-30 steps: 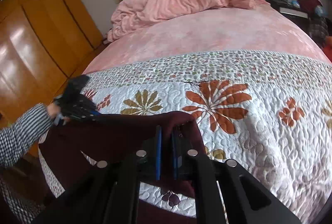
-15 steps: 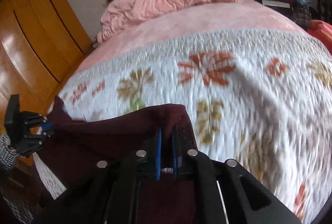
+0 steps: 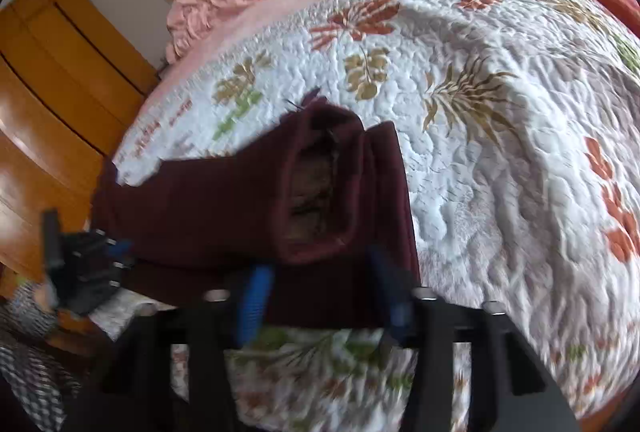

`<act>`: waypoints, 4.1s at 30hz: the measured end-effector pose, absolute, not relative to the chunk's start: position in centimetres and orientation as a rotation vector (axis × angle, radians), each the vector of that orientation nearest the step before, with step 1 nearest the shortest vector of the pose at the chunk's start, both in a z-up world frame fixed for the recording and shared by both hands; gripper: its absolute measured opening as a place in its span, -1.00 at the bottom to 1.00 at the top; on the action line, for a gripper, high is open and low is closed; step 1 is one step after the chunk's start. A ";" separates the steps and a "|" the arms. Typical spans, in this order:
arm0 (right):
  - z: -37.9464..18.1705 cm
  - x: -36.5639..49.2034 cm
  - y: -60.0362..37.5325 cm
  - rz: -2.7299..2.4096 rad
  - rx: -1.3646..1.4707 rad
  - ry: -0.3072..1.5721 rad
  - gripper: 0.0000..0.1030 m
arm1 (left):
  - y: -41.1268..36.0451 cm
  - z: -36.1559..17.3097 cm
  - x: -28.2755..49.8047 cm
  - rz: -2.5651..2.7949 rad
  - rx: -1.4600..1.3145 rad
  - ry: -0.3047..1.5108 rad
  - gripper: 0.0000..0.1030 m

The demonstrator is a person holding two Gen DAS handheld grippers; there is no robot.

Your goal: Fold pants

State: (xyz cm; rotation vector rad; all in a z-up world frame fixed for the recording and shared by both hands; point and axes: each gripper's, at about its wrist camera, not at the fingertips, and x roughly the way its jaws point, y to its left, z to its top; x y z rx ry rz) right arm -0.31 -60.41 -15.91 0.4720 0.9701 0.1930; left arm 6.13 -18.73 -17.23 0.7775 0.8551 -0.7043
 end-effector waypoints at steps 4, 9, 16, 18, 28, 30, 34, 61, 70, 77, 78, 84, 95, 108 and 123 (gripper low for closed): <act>-14.4 0.0 -61.2 0.200 0.538 0.937 0.56 | -18.4 -17.0 6.7 -0.711 0.714 0.890 -0.73; -15.3 2.6 -61.5 0.225 0.642 0.975 0.57 | -18.3 -17.0 7.4 -0.692 0.626 0.935 -0.71; -17.0 4.9 -59.0 0.256 0.606 1.093 -0.32 | -18.3 -16.9 7.7 -0.679 0.587 0.958 -0.71; -16.4 4.4 -59.2 0.245 0.619 1.068 0.12 | -18.4 -16.9 7.7 -0.681 0.592 0.957 -0.71; -16.5 0.0 -61.4 0.150 0.655 1.086 0.21 | -18.4 -17.3 7.6 -0.671 0.579 0.951 -0.68; -16.4 0.1 -60.8 0.156 0.639 1.074 0.23 | -18.3 -17.3 7.7 -0.667 0.575 0.954 -0.68; -16.7 1.1 -58.6 0.170 0.562 1.080 -0.43 | -18.3 -17.3 7.9 -0.666 0.564 0.969 -0.67; -8.7 0.4 -57.6 0.071 0.408 0.985 -0.17 | -19.7 -17.0 4.4 -0.676 0.524 0.926 -0.62; -16.5 6.6 -45.1 0.281 0.451 1.271 -0.17 | -18.9 -16.3 4.6 -0.689 0.454 0.962 -0.52; -17.3 5.6 -44.3 0.253 0.383 1.265 -0.14 | -12.3 -10.4 5.6 -0.616 0.232 1.011 0.56; -17.3 5.7 -44.2 0.252 0.380 1.269 -0.14 | -11.0 -10.2 6.2 -0.573 0.209 1.022 0.56; -17.3 5.6 -42.6 0.239 0.287 1.257 0.05 | -1.6 -14.3 9.6 -0.275 0.144 1.179 0.22; -16.0 6.4 -41.8 0.227 0.273 1.246 0.12 | 1.3 -16.3 8.9 -0.266 0.104 1.153 0.28; -10.4 15.6 -23.6 0.718 0.234 1.189 0.12 | 13.2 -14.8 11.4 0.006 -0.016 1.135 0.38; -13.3 20.8 -13.8 0.844 0.176 1.315 -0.49 | 16.8 -15.6 9.9 0.045 -0.097 1.128 0.46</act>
